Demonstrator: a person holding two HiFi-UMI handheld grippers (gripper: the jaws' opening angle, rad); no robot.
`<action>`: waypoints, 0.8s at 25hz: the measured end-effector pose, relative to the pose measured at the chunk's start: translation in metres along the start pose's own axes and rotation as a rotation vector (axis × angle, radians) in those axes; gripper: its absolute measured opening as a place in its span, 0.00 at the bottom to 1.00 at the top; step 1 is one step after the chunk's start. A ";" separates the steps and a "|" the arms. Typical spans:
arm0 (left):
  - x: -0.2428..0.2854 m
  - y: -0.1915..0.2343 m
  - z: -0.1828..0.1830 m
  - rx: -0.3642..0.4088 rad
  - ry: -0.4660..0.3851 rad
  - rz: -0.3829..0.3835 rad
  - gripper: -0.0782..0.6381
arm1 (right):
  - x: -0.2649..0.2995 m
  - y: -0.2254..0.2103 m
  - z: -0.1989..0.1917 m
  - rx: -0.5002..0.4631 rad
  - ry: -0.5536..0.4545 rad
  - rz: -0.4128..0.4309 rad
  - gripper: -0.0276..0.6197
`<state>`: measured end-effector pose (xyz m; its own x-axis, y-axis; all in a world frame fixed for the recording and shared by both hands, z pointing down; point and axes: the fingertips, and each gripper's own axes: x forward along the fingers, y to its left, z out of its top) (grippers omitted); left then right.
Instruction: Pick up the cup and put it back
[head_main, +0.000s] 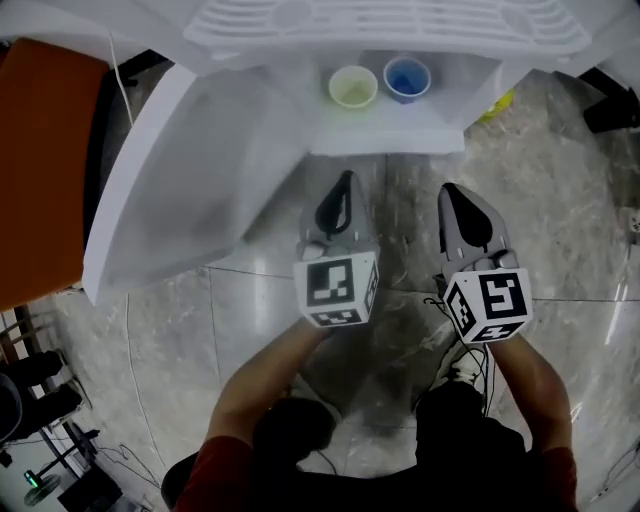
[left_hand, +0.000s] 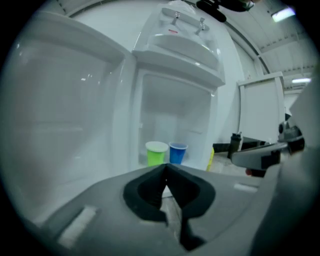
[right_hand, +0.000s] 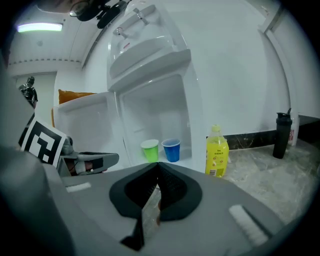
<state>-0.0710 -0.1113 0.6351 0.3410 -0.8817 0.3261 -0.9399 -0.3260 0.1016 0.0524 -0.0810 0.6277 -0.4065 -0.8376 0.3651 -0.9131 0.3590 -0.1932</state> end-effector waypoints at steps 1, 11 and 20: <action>0.003 -0.001 -0.002 0.020 0.004 0.004 0.11 | 0.000 -0.002 -0.003 -0.008 -0.006 0.001 0.04; -0.003 0.003 -0.014 0.077 0.015 0.040 0.11 | -0.003 -0.010 -0.022 -0.073 -0.035 -0.007 0.04; -0.003 -0.005 -0.024 0.042 0.017 0.038 0.11 | 0.002 -0.013 -0.017 -0.057 -0.057 0.001 0.04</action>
<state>-0.0679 -0.0984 0.6562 0.3047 -0.8878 0.3449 -0.9504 -0.3071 0.0491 0.0634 -0.0799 0.6465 -0.4060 -0.8589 0.3123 -0.9139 0.3809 -0.1406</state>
